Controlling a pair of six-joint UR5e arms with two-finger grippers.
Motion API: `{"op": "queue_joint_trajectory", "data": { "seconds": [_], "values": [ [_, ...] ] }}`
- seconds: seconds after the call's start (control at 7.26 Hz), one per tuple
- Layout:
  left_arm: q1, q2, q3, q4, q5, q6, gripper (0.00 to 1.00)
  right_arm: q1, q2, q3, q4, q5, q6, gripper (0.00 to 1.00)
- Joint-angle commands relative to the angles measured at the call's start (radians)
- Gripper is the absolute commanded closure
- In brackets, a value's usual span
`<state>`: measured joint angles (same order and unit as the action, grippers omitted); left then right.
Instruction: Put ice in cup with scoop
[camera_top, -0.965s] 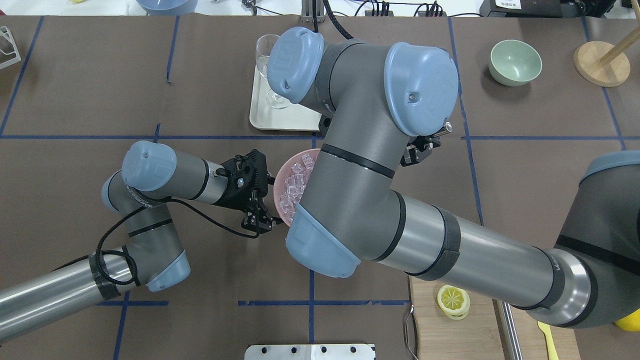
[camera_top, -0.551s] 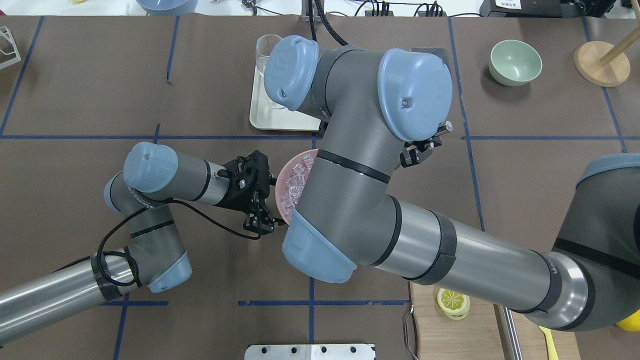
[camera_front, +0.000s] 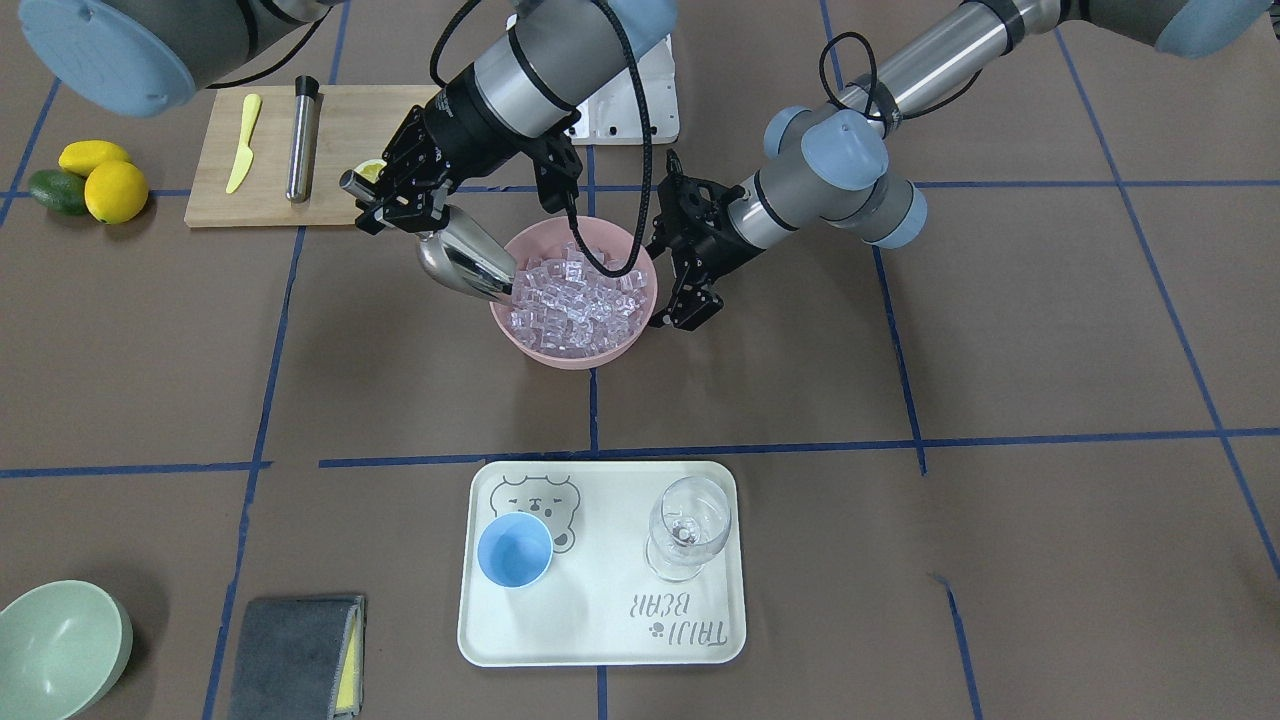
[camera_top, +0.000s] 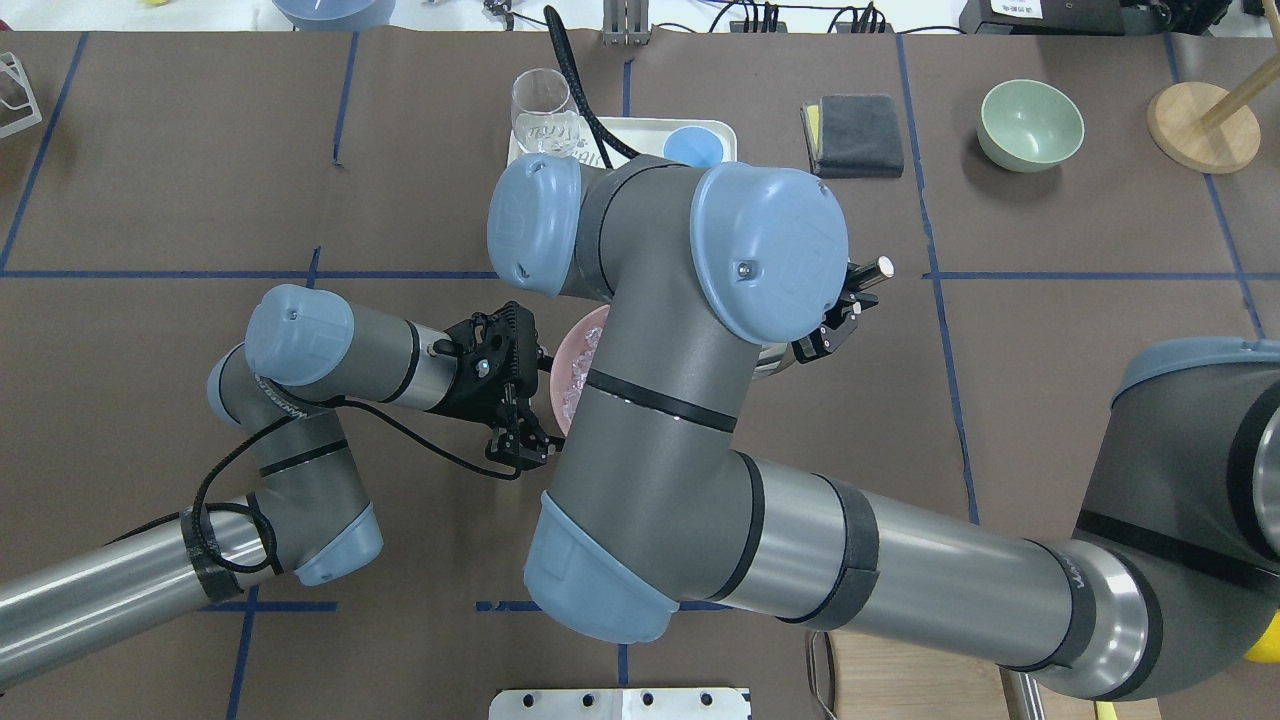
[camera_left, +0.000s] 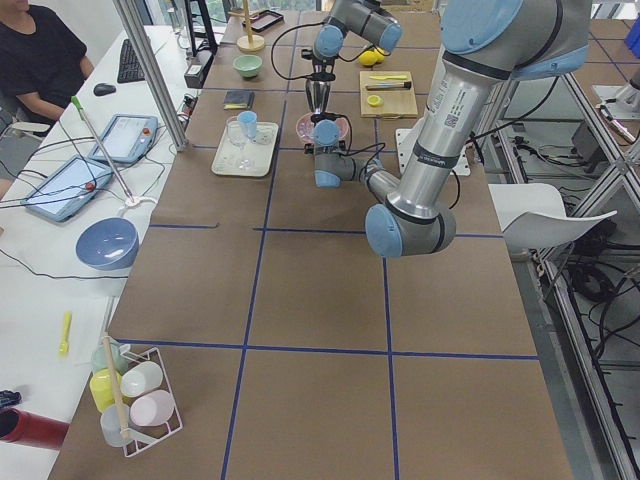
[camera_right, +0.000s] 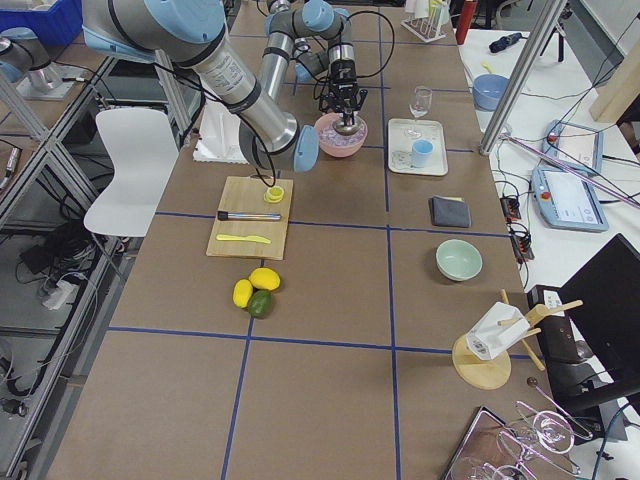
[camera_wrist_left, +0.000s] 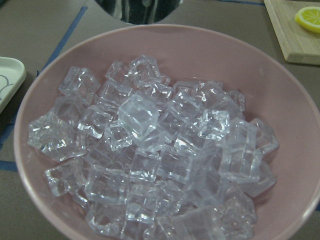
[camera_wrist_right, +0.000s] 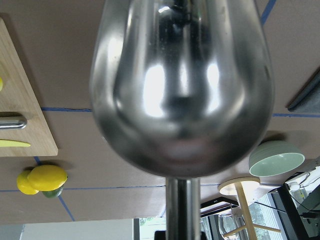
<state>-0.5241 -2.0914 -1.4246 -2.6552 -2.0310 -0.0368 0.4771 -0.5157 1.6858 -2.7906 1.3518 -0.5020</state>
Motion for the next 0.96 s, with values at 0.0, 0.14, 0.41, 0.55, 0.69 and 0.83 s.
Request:
{"op": "queue_joint_trajectory", "data": {
  "seconds": [0.0,0.14,0.41,0.55,0.69,0.83],
  "values": [
    [0.001,0.001,0.001,0.000,0.000,0.000,0.01,-0.015,0.069,-0.107,0.005,-0.013,0.000,1.00],
    [0.001,0.001,0.001,-0.002,0.000,0.000,0.01,-0.015,0.074,-0.113,0.011,-0.013,0.002,1.00],
    [0.001,0.001,0.001,-0.003,0.000,0.000,0.01,-0.017,0.065,-0.132,0.013,-0.013,0.003,1.00],
    [0.001,0.002,0.000,-0.003,0.000,0.000,0.01,-0.021,0.063,-0.146,0.011,-0.013,0.003,1.00],
    [0.001,0.002,0.001,-0.003,0.000,0.000,0.01,-0.031,0.063,-0.152,0.019,-0.013,0.005,1.00],
    [0.001,0.002,0.001,-0.003,0.000,0.000,0.01,-0.041,0.060,-0.153,0.028,-0.013,0.010,1.00]
  ]
}}
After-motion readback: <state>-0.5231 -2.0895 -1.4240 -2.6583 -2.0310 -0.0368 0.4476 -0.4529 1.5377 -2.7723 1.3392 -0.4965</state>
